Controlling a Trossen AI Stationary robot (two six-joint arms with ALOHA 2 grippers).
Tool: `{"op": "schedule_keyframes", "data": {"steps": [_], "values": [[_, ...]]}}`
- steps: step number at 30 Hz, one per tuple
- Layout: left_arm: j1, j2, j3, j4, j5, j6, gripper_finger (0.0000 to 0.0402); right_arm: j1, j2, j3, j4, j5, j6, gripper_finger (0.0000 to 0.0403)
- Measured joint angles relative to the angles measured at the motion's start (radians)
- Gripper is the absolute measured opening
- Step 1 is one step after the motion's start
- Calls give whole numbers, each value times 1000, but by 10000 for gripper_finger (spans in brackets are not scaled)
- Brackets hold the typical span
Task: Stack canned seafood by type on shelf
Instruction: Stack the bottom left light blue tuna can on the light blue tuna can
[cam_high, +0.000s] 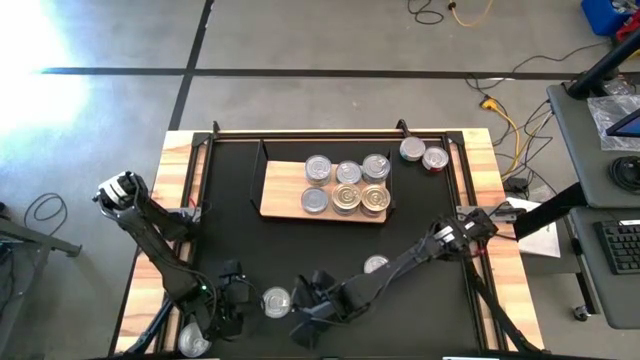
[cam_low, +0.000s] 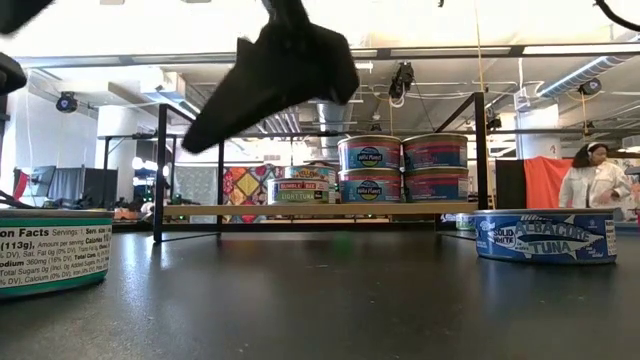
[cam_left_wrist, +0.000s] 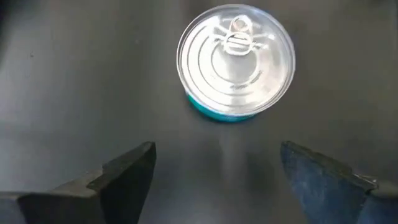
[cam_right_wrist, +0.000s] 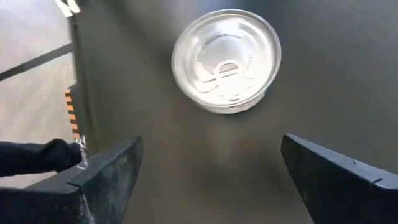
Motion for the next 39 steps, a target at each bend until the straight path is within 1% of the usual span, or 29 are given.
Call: {"op": "schedule_keyframes", "data": {"steps": [8,11,14,16,18,22,24,27,29,32,34,39], "values": [[-4,-4,0,5,-1,-49,329,-16,1,-2,28,0,-27,372],[-5,-4,0,-5,-4,-85,330,-28,1,-1,64,24,-118,372],[-13,-4,0,-18,1,-137,330,-43,1,-1,58,70,-212,372],[-23,-4,0,-28,2,-178,330,-54,1,-1,54,82,-255,372],[-36,-4,0,-42,-3,-216,330,-65,-1,-1,53,57,-295,372],[-62,-4,0,-64,-47,-284,330,-92,-4,-1,29,-77,-340,375],[-71,-4,0,-63,-64,-313,330,-97,-4,-1,10,-93,-414,377],[-82,-4,0,-64,-84,-354,330,-98,-4,-1,10,-92,-585,379],[-84,-2,0,-64,-86,-377,330,-99,-4,-1,10,-95,-667,379],[-85,-2,0,-64,-87,-426,330,-103,-5,-1,10,-103,-753,380],[-85,-2,0,-64,-78,-498,332,-106,-5,-1,10,-103,-797,380],[-87,-1,0,-63,-49,-630,353,-108,-5,-1,14,-75,-908,380]]}}
